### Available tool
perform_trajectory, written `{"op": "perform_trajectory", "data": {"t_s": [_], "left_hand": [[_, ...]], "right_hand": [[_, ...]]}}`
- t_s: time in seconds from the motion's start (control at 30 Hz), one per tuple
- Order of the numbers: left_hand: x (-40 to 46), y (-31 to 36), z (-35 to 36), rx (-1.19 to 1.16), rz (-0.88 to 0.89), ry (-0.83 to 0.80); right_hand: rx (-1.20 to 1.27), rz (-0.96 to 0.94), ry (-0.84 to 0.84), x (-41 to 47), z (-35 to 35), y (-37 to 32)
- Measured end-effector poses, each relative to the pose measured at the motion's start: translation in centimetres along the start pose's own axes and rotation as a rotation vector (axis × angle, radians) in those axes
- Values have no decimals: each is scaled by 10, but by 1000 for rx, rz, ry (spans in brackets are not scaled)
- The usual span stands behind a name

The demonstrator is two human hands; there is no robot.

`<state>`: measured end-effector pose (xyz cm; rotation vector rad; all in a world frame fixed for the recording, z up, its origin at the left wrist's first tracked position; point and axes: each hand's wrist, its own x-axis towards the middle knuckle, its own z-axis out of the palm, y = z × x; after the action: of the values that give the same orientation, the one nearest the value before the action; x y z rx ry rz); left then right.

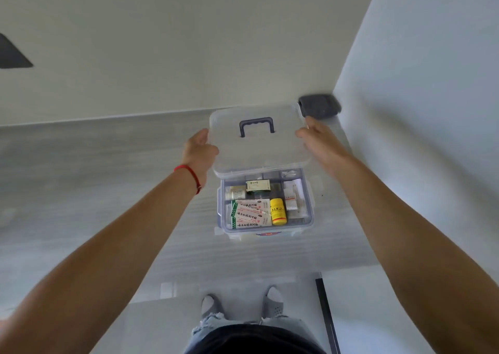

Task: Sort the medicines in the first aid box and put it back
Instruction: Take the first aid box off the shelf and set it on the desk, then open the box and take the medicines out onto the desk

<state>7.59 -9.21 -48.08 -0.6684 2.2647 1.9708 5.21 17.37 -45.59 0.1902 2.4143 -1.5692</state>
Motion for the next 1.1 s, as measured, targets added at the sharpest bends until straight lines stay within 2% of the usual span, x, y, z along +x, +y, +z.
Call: {"op": "perform_trajectory", "data": {"t_s": [0.1,0.2,0.37,0.67,0.87,1.03,1.1], "left_hand": [[42,9,-1,-1,-77,65],[75,12,-1,133,-69,106],[103,-9,16,255,-125,73],[110,-45,42,20,-446,-105],[118,-60,40,-58,-456,-91],[112,-67,28,-163,-465,-100],[101,-66,22,-100,-394,-85]], "right_hand": [[22,64,6,45,7,2],[-51,112,21,85,14,13],[-154,189,38,119,27,50],[-48,426,-22,136,36,95],[-34,405,-23,141,37,104],[-126,277,36,125,40,104],[-180,192,22,110,36,101]]}}
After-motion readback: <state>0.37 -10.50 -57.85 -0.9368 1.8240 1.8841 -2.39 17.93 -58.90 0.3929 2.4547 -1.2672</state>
